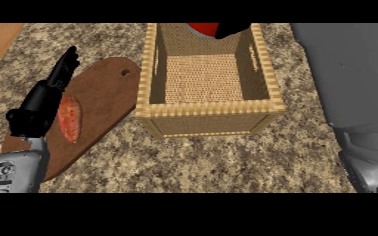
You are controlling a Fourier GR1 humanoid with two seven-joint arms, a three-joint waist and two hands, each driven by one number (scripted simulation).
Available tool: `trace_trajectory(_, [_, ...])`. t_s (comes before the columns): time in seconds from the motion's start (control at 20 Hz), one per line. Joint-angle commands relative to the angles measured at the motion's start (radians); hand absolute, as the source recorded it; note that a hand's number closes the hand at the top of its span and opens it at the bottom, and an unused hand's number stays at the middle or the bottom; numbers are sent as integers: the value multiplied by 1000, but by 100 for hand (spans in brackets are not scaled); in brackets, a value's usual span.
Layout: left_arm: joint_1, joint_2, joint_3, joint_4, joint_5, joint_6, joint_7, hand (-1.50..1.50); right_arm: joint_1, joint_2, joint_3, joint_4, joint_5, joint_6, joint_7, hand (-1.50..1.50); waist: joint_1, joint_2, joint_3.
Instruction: Pick the can from the placemat and place it in the basket
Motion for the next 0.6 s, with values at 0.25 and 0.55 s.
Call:
trace_trajectory(0.25, [46,-14,-13,-67,0,-14,22,0,20,3,12,42,-3,78,-37,-150,5,-1,0])
trace_trajectory(0.55, [15,-21,-4,26,-12,-8,-30,0,47,51,-30,36,-43,38,-52,-150,1,1,0])
